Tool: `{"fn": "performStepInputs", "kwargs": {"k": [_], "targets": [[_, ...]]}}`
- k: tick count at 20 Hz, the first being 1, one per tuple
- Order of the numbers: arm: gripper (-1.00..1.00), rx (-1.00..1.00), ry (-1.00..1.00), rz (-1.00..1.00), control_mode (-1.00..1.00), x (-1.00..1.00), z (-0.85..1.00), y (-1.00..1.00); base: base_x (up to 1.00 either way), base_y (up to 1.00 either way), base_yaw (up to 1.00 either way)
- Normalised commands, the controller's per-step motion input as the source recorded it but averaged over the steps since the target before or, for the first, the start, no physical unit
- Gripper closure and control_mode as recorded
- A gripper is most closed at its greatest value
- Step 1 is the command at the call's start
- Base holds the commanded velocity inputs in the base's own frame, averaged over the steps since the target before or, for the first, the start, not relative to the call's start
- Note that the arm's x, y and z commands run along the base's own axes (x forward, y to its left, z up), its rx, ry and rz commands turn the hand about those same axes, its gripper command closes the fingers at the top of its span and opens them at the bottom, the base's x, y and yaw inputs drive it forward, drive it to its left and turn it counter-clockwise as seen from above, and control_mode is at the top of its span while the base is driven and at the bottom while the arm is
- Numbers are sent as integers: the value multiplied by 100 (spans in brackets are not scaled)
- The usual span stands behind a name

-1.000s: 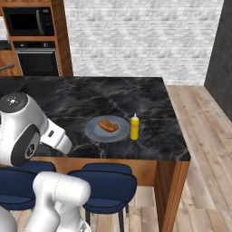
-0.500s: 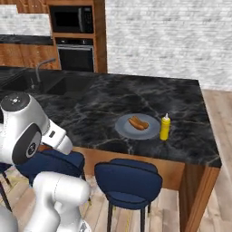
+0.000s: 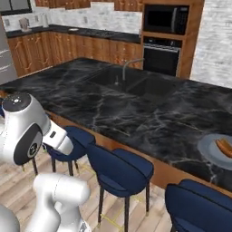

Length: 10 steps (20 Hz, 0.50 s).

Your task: Move the hot dog bun to the plate on the dining table and place the condiment next to that plate. Then navigate to the fridge and take the sausage and place it on the plate as well.

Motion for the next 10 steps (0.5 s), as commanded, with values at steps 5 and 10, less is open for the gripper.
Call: {"fn": "performStepInputs", "kwargs": {"k": [5, 10], "targets": [[-100, 0, 0, 0, 100, 0, 0, 0, -2, 95, 61], [-100, 0, 0, 0, 100, 0, 0, 0, 37, 79, 47]]}}
